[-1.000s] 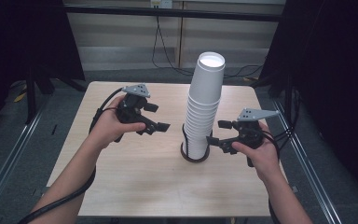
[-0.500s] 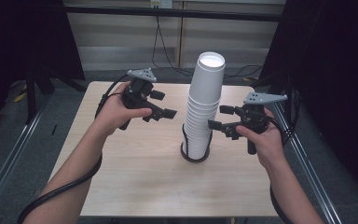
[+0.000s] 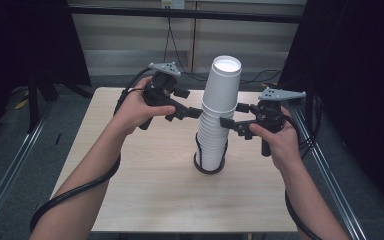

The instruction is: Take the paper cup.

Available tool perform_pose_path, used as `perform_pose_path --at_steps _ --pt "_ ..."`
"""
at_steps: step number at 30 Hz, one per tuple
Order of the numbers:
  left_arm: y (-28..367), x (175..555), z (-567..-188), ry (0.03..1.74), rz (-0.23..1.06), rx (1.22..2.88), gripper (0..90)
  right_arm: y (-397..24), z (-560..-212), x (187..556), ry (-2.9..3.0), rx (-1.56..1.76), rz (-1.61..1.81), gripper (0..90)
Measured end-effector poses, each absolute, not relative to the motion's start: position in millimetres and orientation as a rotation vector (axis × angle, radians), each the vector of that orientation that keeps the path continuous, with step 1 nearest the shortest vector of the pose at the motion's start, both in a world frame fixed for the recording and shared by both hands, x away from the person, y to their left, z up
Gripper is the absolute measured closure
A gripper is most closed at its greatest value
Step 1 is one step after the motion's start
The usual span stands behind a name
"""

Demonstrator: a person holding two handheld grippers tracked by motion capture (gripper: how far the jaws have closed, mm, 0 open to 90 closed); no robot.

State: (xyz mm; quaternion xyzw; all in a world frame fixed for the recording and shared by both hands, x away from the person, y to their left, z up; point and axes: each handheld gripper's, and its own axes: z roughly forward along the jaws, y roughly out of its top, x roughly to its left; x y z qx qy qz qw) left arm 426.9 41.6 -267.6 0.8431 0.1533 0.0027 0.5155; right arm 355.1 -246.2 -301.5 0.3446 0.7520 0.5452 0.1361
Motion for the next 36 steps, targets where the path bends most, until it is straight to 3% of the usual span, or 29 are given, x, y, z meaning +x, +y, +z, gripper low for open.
perform_pose_path --at_steps 23,36 --pt "-22.9 436.3 -264.0 0.284 0.004 1.992 4.1 -241.2 -304.2 360.9 2.157 0.975 1.6 12.7" --pt "-25.7 433.3 -262.2 0.325 0.042 1.96 7.0 -239.3 -304.9 361.7 2.145 0.981 1.597 12.1"
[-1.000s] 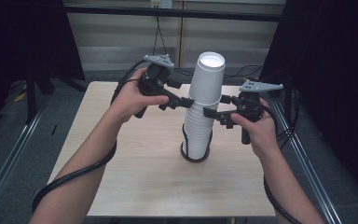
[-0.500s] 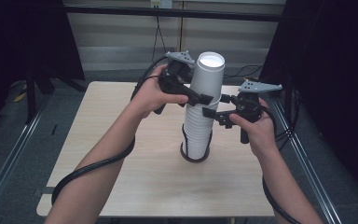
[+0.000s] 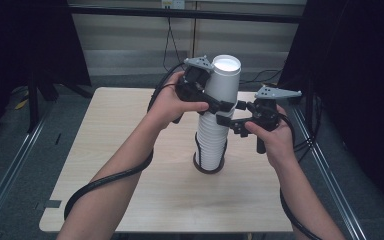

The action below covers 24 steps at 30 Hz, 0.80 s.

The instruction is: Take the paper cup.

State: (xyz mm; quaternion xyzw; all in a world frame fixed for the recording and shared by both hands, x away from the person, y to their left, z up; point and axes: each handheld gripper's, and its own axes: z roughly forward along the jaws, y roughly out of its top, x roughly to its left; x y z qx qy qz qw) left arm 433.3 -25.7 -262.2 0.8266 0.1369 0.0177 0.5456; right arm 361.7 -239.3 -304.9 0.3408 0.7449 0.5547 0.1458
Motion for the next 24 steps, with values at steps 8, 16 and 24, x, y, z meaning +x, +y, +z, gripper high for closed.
perform_pose_path --at_steps 8,16,24 --pt "-26.5 429.8 -245.7 0.346 0.063 1.923 8.4 -238.6 -305.0 360.9 2.147 0.978 1.585 12.4" --pt "-26.3 429.2 -236.0 0.356 0.071 1.9 8.7 -239.1 -306.7 359.8 2.149 0.977 1.577 12.6" --pt "-23.1 430.7 -227.1 0.374 0.075 1.869 9.0 -239.3 -307.0 359.9 2.151 0.975 1.581 12.6"
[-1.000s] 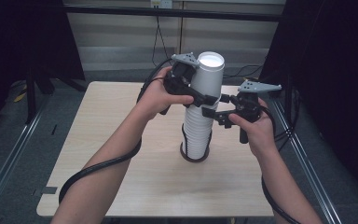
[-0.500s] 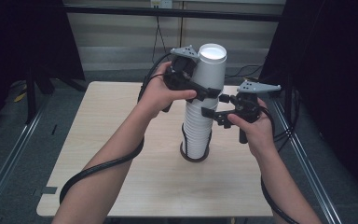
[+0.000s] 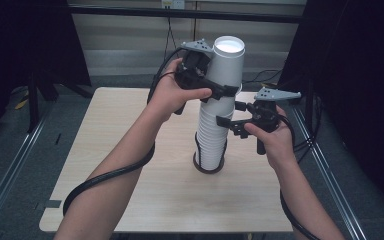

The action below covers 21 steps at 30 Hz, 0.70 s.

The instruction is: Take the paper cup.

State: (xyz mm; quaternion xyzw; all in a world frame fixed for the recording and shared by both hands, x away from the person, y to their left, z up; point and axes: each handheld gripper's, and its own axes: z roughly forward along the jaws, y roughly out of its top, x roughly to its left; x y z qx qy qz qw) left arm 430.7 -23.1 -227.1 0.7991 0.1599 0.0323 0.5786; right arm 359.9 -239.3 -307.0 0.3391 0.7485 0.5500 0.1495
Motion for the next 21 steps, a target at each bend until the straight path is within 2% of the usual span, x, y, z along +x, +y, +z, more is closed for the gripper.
perform_pose_path --at_steps 21 --pt "-21.1 430.8 -203.4 0.374 0.097 1.828 9.4 -239.6 -307.6 359.7 2.155 0.971 1.574 12.6"
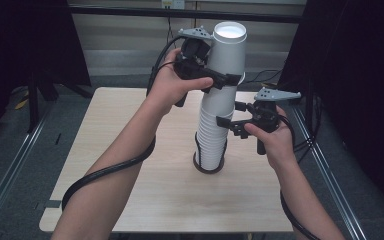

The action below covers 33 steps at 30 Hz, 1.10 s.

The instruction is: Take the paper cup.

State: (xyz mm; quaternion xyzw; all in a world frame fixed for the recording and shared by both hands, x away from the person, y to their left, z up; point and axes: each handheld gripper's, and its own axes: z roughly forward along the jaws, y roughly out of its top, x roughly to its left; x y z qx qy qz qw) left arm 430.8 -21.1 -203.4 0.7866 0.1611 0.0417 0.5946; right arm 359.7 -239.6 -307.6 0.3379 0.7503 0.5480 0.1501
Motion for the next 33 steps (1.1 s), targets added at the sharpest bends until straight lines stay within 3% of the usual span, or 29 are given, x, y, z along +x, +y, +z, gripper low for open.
perform_pose_path --at_steps 33 --pt "-16.8 428.1 -179.7 0.362 0.115 1.807 9.6 -241.1 -311.9 359.3 2.156 0.973 1.585 12.8"
